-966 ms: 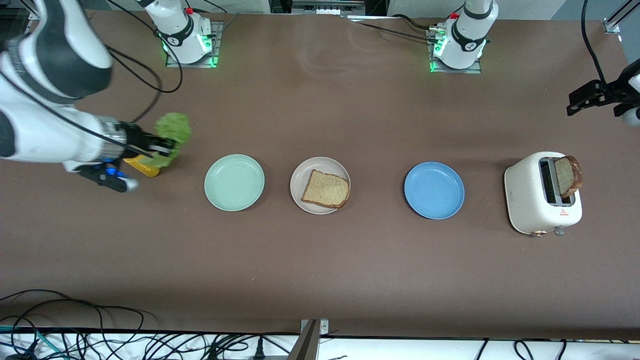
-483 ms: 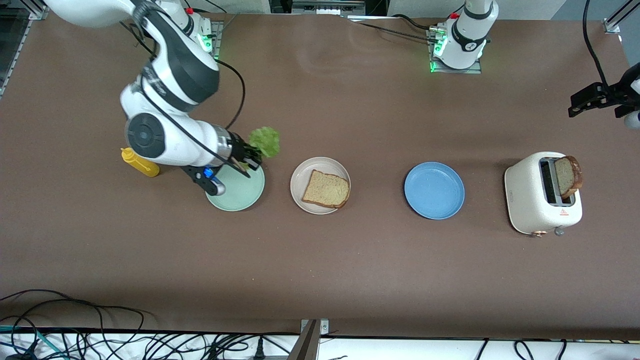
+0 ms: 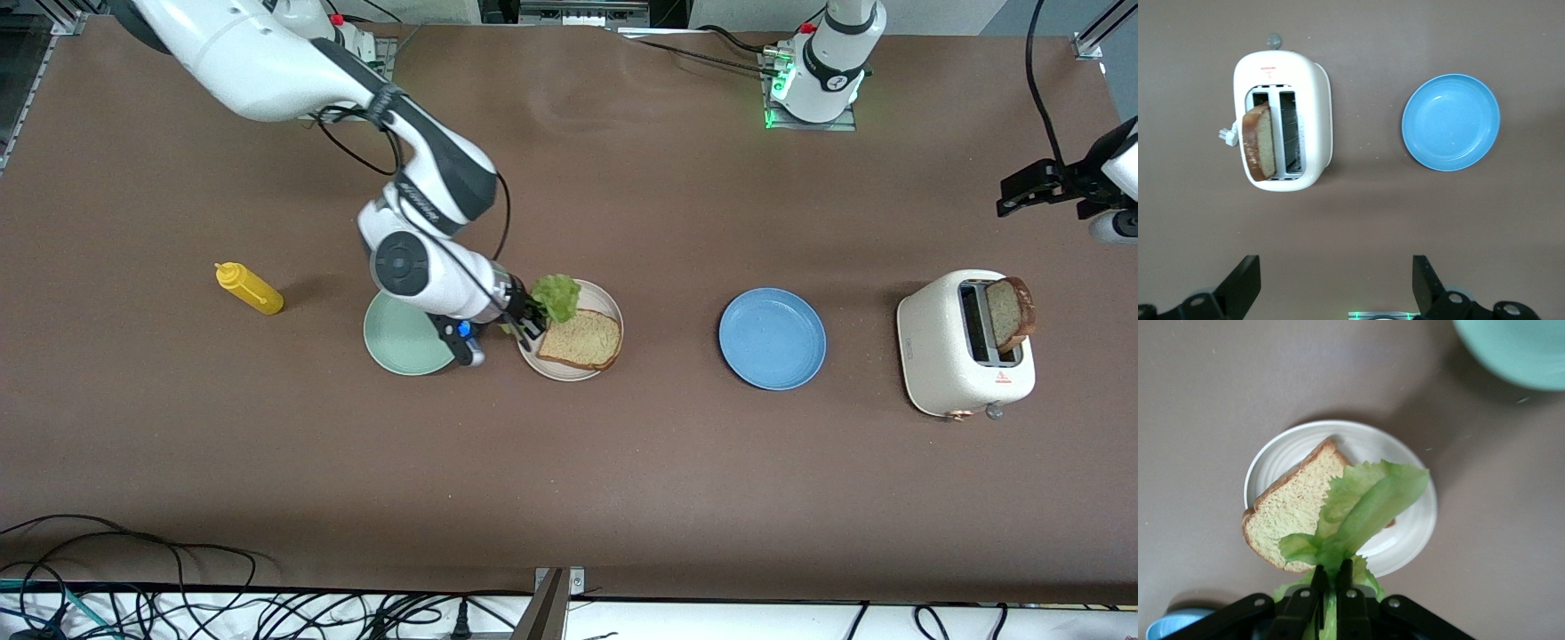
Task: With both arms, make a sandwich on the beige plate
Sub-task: 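Lift the lettuce leaf with the right gripper over the beige plate, then lower the lettuce onto the bread slice and open the right gripper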
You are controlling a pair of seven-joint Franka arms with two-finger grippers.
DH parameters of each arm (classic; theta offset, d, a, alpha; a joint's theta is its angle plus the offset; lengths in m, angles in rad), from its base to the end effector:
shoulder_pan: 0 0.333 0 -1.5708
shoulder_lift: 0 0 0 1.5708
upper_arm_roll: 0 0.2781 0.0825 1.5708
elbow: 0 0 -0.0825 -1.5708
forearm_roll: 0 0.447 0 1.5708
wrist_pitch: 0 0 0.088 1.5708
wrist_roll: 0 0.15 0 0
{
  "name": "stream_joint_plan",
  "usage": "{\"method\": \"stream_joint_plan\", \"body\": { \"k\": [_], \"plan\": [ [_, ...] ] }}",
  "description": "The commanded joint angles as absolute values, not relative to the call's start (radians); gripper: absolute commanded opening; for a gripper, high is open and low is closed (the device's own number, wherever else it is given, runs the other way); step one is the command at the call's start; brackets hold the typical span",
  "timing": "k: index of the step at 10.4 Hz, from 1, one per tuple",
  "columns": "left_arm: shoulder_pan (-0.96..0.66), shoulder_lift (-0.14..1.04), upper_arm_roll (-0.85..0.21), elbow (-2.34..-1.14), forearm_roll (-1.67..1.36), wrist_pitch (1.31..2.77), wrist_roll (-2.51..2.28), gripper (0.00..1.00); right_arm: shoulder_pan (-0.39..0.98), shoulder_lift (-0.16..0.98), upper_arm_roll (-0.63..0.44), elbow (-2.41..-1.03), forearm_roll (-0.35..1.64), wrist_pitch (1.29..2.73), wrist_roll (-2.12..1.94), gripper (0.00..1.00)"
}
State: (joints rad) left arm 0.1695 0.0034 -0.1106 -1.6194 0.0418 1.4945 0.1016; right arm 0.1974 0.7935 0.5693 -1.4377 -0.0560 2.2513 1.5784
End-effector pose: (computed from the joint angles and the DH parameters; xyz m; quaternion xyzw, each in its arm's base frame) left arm 0.6008 0.0420 0.5101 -0.9975 0.0211 0.0655 0.0155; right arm 0.5915 0.4914 0.1877 -0.8751 0.4485 0.1294 0.1278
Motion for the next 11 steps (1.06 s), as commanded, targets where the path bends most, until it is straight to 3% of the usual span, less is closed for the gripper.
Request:
{"method": "stream_joint_plan", "body": {
  "k": [1, 5, 6, 7, 8, 11],
  "plan": [
    [0.167, 0.003, -0.132, -1.582, 0.017, 1.49, 0.11, 1.0, 0.294, 0.848, 0.502, -1.408, -0.066, 2.382, 1.661, 0.0],
    [0.166, 0.015, -0.192, -1.6, 0.02, 1.486, 0.103, 1.0, 0.305, 0.888, 0.5, -1.408, -0.071, 2.421, 1.671, 0.01],
    [0.164, 0.014, -0.198, -1.6, 0.018, 1.485, 0.104, 1.0, 0.305, 0.888, 0.5, -1.408, -0.072, 2.421, 1.667, 0.24],
    [0.167, 0.015, -0.199, -1.604, 0.018, 1.486, 0.109, 1.0, 0.305, 0.888, 0.5, -1.405, -0.077, 2.421, 1.667, 0.84],
    [0.17, 0.038, -0.199, -1.592, 0.018, 1.488, 0.109, 1.0, 0.305, 0.887, 0.499, -1.404, -0.077, 2.419, 1.669, 1.0],
    [0.176, 0.034, -0.198, -1.595, 0.023, 1.465, 0.107, 1.0, 0.305, 0.887, 0.499, -1.367, -0.075, 2.407, 1.66, 1.0]
  ]
}}
